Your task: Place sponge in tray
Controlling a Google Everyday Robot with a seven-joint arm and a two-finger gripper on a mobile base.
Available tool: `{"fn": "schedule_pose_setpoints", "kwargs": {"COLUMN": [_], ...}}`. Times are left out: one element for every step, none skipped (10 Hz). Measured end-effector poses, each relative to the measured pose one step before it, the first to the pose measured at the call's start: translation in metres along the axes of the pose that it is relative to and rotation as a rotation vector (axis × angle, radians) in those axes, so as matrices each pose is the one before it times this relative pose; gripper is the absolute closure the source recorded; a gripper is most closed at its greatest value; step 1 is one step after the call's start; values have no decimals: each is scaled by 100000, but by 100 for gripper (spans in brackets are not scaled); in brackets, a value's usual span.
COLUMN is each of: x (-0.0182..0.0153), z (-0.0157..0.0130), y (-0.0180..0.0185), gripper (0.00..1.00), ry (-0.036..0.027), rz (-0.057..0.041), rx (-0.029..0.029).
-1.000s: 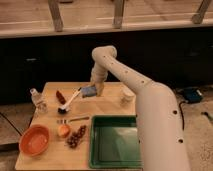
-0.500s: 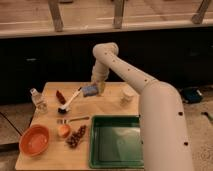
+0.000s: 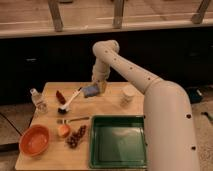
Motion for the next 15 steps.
{"fn": "schedule_pose_setpoints", "kwargs": {"x": [-26,-49,-744,-213,-195,-428,-520,48,-121,-303,-160,-579,-779,-61,-353], "z": [-146,-34,-194,-124,-3,19,-1,-295,-47,-53,139,52,127,30,141], "y": [692,263,642,750,895,510,957,869,298,766,976,576,1463,537,364], "gripper": [98,98,98,98,98,98,98,98,98,98,98,98,98,98,98], "ry": [335,181,134,463,266,158,222,219,-46,116,101,24,328,192,-23], "rz": [-84,-218,-1165,-183,-35,-491,-671,515,101,210,561,-201,170,375,-256], "rx": [-297,-136,-213,-349,-643,-475,-645,-80,22,130,-340,-290,-891,-321,-477]}}
